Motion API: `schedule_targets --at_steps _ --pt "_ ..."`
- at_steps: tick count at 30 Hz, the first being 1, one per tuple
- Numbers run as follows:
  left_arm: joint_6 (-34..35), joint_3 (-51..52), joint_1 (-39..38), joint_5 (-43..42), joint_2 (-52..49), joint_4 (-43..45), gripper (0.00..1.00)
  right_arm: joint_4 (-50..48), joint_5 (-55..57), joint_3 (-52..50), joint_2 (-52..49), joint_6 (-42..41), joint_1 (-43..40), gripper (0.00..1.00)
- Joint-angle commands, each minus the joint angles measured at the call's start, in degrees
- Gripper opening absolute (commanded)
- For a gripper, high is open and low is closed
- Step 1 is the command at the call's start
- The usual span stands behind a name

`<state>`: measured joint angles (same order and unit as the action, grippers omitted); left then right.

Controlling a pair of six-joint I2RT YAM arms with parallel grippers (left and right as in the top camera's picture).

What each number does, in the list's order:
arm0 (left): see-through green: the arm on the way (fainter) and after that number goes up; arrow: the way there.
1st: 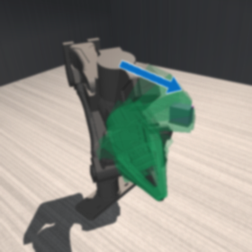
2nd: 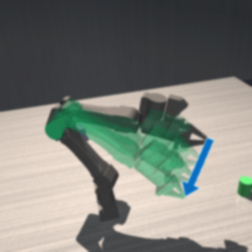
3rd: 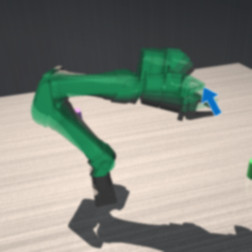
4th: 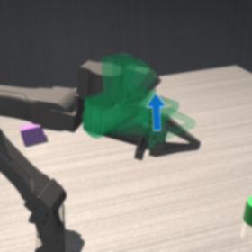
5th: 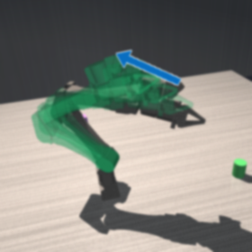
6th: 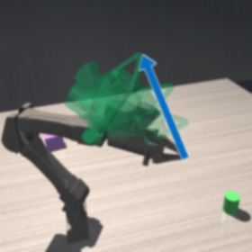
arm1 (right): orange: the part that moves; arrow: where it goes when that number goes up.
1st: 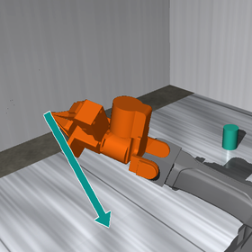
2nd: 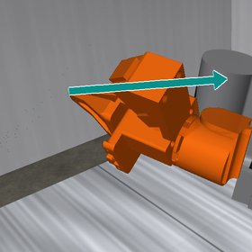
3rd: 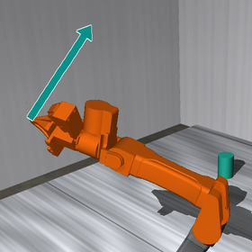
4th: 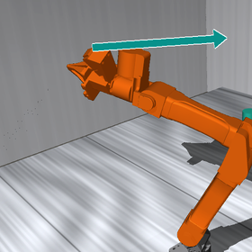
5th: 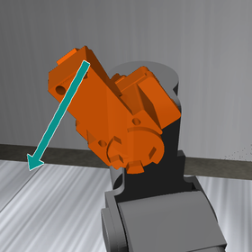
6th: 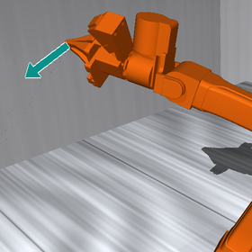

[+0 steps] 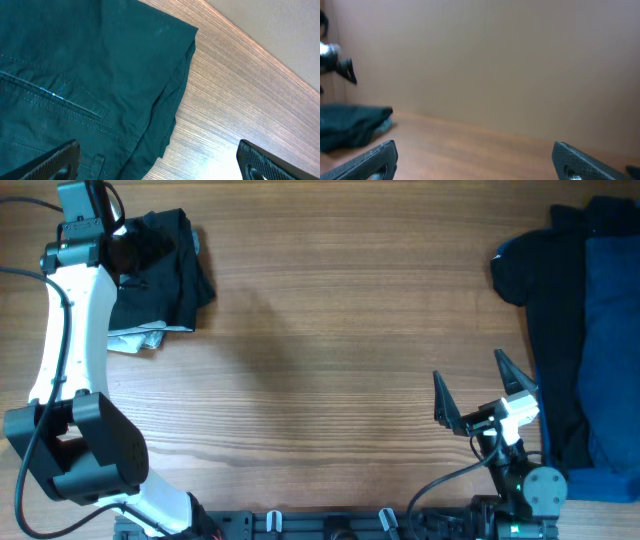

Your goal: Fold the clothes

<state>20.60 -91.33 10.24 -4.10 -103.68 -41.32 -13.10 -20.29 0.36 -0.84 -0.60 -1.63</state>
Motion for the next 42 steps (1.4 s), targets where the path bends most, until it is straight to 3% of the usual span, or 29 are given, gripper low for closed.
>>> schedule_targets --at_steps 1,5,8,29,33,38,42 --pt "-0.9 -0.2 0.2 0.8 1.2 0.1 1.00 5.7 0.6 -0.1 0.7 8.4 -0.3 1.00" --pt "-0.9 -0.2 0.2 0.8 1.2 0.1 1.00 11.7 4.1 -0.1 0.7 14.2 -0.3 1.00" --pt "-0.9 -0.2 0.2 0.8 1.2 0.1 1.00 12.2 8.5 -0.1 0.7 14.1 -0.3 1.00" --pt "-0.9 0.3 -0.3 0.8 2.5 -0.6 1.00 12.1 8.5 -0.1 0.6 14.1 -0.3 1.00" --pt "-0.9 0.4 -1.3 0.8 13.8 -1.2 1.00 12.1 8.5 -0.1 0.6 14.1 -0.3 1.00" --pt "-0.9 2.7 -5.3 0.8 35.3 -1.2 1.00 12.1 8.5 -0.1 0.6 14.1 -0.3 1.00" --pt "-0.9 16.0 -8.0 0.8 55.6 -1.2 1.00 12.1 8.5 -0.1 0.6 14.1 -0.3 1.00"
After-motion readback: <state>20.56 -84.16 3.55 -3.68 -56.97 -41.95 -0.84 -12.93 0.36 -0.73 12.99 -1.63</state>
